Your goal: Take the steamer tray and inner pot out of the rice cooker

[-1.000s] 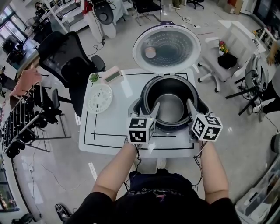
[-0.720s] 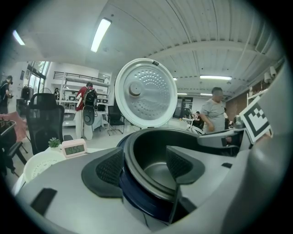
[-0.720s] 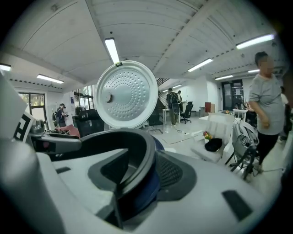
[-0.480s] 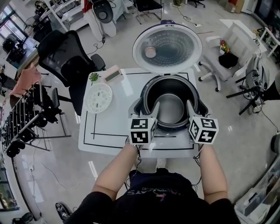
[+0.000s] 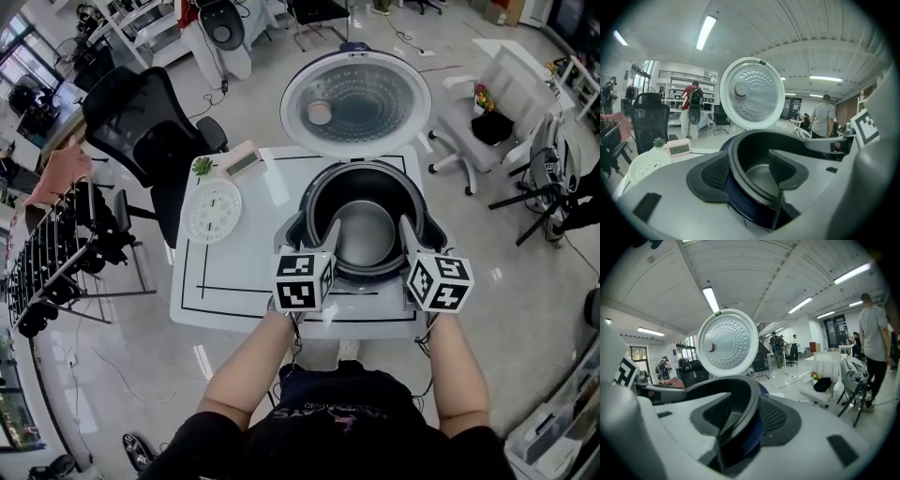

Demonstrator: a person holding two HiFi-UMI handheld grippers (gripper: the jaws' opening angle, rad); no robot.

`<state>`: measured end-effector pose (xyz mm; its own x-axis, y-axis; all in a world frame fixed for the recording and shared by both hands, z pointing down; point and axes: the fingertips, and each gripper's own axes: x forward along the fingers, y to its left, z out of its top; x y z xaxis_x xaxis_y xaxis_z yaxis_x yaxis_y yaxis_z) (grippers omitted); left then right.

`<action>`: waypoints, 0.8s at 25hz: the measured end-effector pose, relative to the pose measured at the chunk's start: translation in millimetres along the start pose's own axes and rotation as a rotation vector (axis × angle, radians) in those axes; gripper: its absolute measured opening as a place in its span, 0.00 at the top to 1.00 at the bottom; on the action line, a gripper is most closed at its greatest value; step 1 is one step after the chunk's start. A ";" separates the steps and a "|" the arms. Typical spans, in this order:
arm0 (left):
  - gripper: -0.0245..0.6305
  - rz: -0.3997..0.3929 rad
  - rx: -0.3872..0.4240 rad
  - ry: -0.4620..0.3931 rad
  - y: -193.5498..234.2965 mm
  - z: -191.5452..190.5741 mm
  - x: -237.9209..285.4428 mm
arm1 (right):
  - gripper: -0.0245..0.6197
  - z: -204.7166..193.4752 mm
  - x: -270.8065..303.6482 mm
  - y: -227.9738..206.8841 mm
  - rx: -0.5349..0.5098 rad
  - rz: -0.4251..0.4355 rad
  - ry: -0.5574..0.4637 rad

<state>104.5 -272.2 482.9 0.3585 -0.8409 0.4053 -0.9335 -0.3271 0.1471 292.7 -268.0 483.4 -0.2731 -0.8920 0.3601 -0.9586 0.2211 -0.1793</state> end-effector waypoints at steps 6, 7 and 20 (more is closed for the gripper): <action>0.57 -0.019 -0.051 -0.059 -5.3 10.1 -6.6 | 0.67 2.9 -3.7 -2.9 0.087 0.020 -0.018; 0.57 -0.025 -0.057 -0.076 -6.5 14.5 -8.2 | 0.67 3.8 -3.9 -3.5 0.103 0.019 -0.023; 0.57 -0.070 -0.090 -0.220 -4.7 66.5 -39.0 | 0.67 59.7 -34.8 20.3 0.173 0.052 -0.199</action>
<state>95.5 -266.6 406.4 0.4062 -0.8945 0.1870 -0.8999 -0.3560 0.2517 287.5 -256.0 412.6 -0.2842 -0.9449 0.1622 -0.9109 0.2133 -0.3533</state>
